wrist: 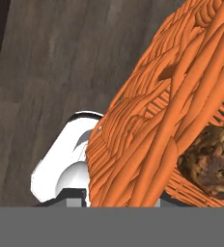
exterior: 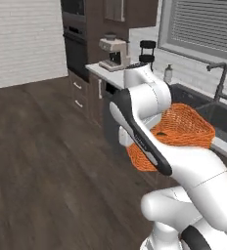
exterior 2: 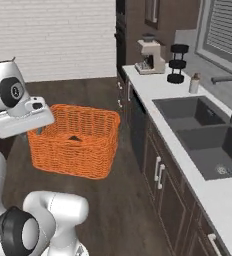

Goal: Open the cabinet, pick up the bread from the cabinet and place it in the basket. Then move the basket to the dining counter.

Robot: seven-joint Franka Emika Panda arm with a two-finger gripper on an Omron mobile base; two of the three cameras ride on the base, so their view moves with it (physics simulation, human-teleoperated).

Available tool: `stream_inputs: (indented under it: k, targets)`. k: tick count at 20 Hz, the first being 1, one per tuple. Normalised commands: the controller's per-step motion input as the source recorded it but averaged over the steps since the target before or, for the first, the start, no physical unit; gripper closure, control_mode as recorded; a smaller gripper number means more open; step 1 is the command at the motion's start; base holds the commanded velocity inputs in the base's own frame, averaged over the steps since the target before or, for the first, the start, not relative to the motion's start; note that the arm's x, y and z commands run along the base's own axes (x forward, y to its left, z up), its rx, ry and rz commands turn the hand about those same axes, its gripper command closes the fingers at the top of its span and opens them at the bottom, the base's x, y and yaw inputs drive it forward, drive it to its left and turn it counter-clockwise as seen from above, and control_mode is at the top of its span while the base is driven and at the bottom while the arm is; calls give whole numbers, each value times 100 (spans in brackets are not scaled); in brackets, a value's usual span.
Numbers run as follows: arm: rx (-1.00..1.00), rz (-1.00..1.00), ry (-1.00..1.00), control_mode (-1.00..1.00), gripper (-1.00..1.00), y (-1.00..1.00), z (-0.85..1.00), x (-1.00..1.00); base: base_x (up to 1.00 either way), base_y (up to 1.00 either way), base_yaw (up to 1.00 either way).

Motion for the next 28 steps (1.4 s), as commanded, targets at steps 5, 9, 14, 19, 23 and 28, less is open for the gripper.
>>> stream_inputs:
  k: [5,9,14,19,23,28]
  targets:
    - [0,0,0,100,100,0,0,0,-1,35,87]
    - [0,0,0,100,100,0,0,0,-34,34,73]
    - [0,0,0,100,100,0,0,0,-22,54,13]
    - [0,0,0,100,100,0,0,0,0,95,-13]
    - [0,0,0,100,100,0,0,0,-4,100,-15]
    - [0,0,0,100,100,0,0,0,-3,100,-14]
